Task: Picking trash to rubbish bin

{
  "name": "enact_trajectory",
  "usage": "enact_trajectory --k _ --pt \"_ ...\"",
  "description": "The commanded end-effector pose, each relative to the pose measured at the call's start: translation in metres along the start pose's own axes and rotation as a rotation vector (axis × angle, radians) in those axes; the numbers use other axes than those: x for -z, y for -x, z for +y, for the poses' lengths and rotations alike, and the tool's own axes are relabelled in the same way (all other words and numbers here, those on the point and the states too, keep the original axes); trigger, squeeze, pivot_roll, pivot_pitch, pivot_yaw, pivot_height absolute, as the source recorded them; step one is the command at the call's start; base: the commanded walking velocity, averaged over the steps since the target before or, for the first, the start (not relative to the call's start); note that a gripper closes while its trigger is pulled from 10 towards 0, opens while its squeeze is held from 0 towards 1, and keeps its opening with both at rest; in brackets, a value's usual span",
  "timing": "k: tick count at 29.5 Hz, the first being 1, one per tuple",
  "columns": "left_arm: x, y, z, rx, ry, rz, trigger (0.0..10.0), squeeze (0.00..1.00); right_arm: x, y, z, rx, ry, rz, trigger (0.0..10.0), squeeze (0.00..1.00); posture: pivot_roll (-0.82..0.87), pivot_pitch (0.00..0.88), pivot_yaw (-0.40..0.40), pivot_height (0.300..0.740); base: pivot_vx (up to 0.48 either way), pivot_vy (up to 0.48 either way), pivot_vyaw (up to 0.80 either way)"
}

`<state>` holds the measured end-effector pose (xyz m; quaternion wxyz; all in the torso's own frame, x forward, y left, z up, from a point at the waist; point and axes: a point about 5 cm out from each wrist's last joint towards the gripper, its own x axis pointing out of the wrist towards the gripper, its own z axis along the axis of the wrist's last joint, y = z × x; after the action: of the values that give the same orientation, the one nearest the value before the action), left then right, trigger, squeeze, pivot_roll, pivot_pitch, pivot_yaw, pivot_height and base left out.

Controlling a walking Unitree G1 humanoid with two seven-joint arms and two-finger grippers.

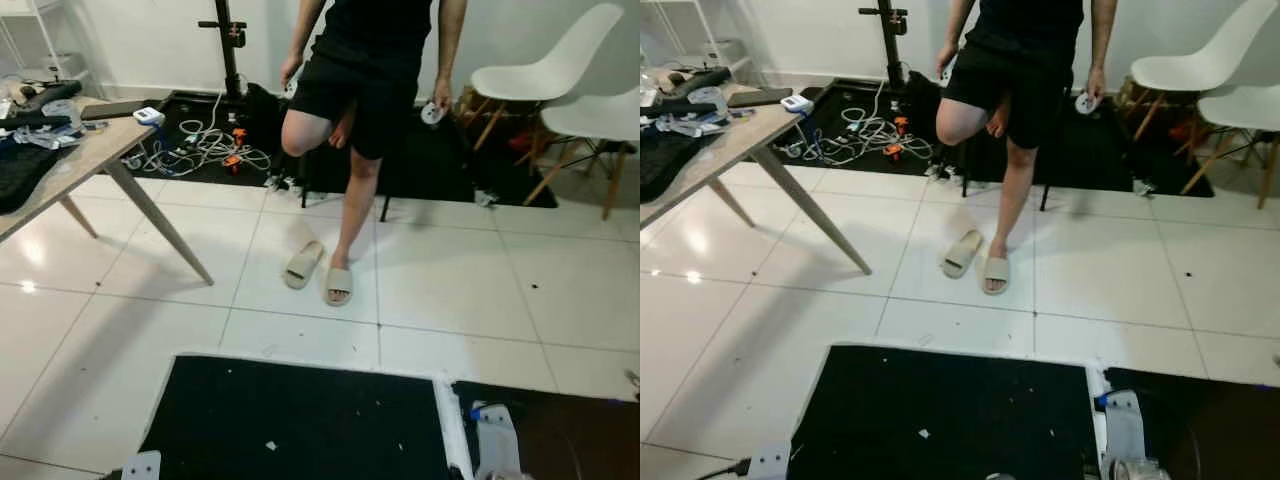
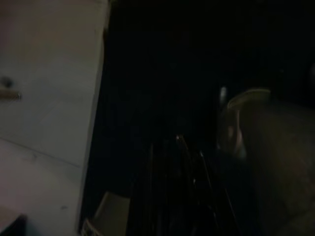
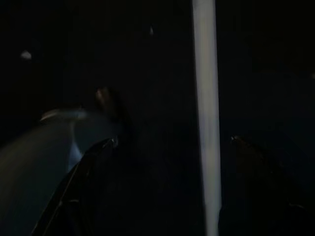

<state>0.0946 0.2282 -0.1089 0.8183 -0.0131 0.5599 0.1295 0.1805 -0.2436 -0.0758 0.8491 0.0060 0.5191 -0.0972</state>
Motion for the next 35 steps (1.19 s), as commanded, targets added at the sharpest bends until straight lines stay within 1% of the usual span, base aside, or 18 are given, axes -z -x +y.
enact_trajectory --k 1,13,19,22,28,30,31,32,33,34,35 --pt "-0.001 0.000 -0.001 -0.003 -0.013 -0.001 10.0 0.00 0.006 0.000 -0.004 0.007 0.005 0.025 10.0 0.00 -0.04 0.051 0.037 0.740 0.000 0.000 -0.78" --pt "0.002 0.000 -0.005 0.006 -0.035 0.002 10.0 0.00 0.004 0.001 -0.006 0.008 0.018 0.023 10.0 0.00 -0.04 0.049 0.032 0.740 0.000 0.000 -0.78" --pt "0.000 0.000 -0.007 0.014 -0.038 -0.008 10.0 0.00 0.000 0.000 -0.005 0.006 0.004 0.011 10.0 0.00 -0.04 0.045 0.031 0.740 0.000 0.000 -0.78" --pt "-0.003 0.000 -0.011 0.031 -0.028 -0.024 10.0 0.00 -0.010 0.001 -0.005 0.000 -0.049 -0.028 10.0 0.00 -0.04 0.045 0.031 0.740 0.000 0.000 -0.78" --pt "-0.004 0.000 -0.013 0.034 -0.033 -0.027 10.0 0.00 -0.021 0.001 -0.005 -0.004 -0.089 -0.070 10.0 0.00 -0.04 0.048 0.031 0.740 0.000 0.000 -0.79" --pt "-0.003 0.000 -0.013 0.035 -0.035 -0.027 10.0 0.00 -0.029 0.001 -0.004 -0.015 -0.109 -0.094 10.0 0.00 -0.04 0.049 0.031 0.740 0.000 0.000 -0.78" --pt "-0.003 0.000 -0.013 0.035 -0.037 -0.026 10.0 0.00 -0.035 0.002 -0.003 -0.027 -0.122 -0.116 10.0 0.00 -0.03 0.050 0.031 0.740 0.000 0.000 -0.78" --pt "-0.003 0.000 -0.013 0.035 -0.037 -0.026 10.0 0.00 -0.035 0.002 -0.003 -0.027 -0.122 -0.116 10.0 0.00 -0.03 0.050 0.031 0.740 0.000 0.000 -0.78" --pt "-0.003 0.000 -0.013 0.034 -0.038 -0.026 10.0 0.00 -0.050 0.003 0.000 -0.074 -0.146 -0.161 10.0 0.00 -0.03 0.051 0.032 0.740 0.000 0.000 -0.79" --pt "-0.002 0.000 -0.012 0.032 -0.037 -0.025 10.0 0.00 -0.058 0.004 0.004 -0.123 -0.170 -0.185 10.0 0.00 -0.03 0.049 0.033 0.740 0.000 0.000 -0.78" --pt "-0.002 0.000 -0.012 0.032 -0.037 -0.025 10.0 0.00 -0.058 0.004 0.004 -0.123 -0.170 -0.185 10.0 0.00 -0.03 0.049 0.033 0.740 0.000 0.000 -0.78"
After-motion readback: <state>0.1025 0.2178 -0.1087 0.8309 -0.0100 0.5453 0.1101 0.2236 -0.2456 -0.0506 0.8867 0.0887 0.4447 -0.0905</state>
